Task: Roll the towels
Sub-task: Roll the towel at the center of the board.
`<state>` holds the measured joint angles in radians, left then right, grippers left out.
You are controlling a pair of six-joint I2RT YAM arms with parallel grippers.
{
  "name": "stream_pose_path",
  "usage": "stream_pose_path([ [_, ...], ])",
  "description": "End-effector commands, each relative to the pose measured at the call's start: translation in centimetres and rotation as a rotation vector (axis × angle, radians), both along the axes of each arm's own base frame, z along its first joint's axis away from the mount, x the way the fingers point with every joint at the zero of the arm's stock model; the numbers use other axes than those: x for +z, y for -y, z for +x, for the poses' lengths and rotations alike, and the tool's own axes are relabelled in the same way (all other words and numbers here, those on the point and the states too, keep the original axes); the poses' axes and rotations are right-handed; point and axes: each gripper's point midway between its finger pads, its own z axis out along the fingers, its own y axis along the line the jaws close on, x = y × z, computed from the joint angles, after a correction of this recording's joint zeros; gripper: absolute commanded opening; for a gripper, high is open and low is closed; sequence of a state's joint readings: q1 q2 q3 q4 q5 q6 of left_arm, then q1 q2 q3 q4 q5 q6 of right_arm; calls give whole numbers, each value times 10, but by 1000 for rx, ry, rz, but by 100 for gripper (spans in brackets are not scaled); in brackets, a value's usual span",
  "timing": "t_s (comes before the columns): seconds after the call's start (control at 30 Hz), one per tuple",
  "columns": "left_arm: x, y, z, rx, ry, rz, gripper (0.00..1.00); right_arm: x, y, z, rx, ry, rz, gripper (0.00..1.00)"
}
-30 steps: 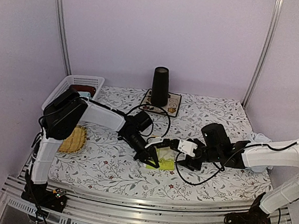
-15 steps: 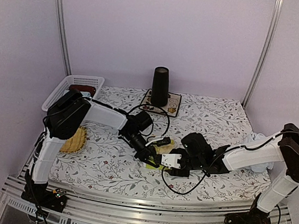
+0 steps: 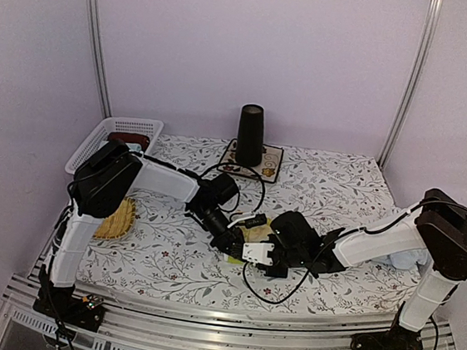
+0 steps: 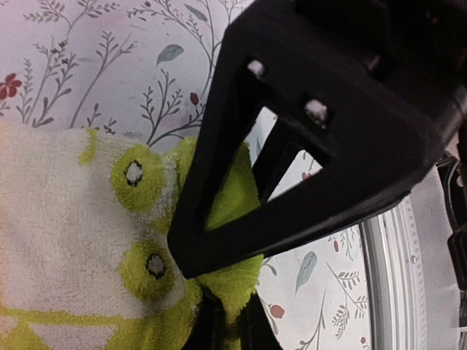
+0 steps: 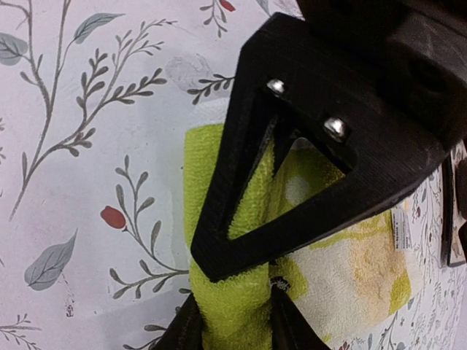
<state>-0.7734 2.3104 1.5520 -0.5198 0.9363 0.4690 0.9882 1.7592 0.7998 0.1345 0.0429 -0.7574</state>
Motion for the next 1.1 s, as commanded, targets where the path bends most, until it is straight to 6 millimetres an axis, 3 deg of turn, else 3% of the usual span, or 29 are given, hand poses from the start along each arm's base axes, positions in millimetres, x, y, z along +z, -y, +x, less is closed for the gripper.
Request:
stream_pose_path([
  [0.0, -34, -20, 0, 34, -45, 123, 1, 3, -7, 5, -22, 2, 8, 21],
  [0.17, -31, -20, 1, 36, -33, 123, 7, -1, -7, 1, -19, -27, 3, 4],
  [0.23, -28, -20, 4, 39, -14, 126, 16, -1, -8, -1, -14, -44, 4, 3],
  [0.33, -21, -22, 9, 47, 37, 134, 39, -4, -7, -4, -17, -67, 0, 2],
  [0.5, 9, -27, 21, 76, 161, 119, 61, -11, -7, -12, -7, -124, -7, 2],
  [0.53, 15, -28, 23, 83, 185, 115, 89, -13, -7, -14, -6, -137, -10, 2],
  [0.57, 21, -30, 25, 91, 212, 110, 96, -14, -7, -15, -8, -148, -8, 2],
  [0.83, 61, -51, 30, 158, 450, 66, 97, -16, -12, -20, -17, -255, 24, 2],
  [1.07, 55, -91, 31, 274, 729, 48, 97, -15, -14, -20, -36, -431, 65, 2],
])
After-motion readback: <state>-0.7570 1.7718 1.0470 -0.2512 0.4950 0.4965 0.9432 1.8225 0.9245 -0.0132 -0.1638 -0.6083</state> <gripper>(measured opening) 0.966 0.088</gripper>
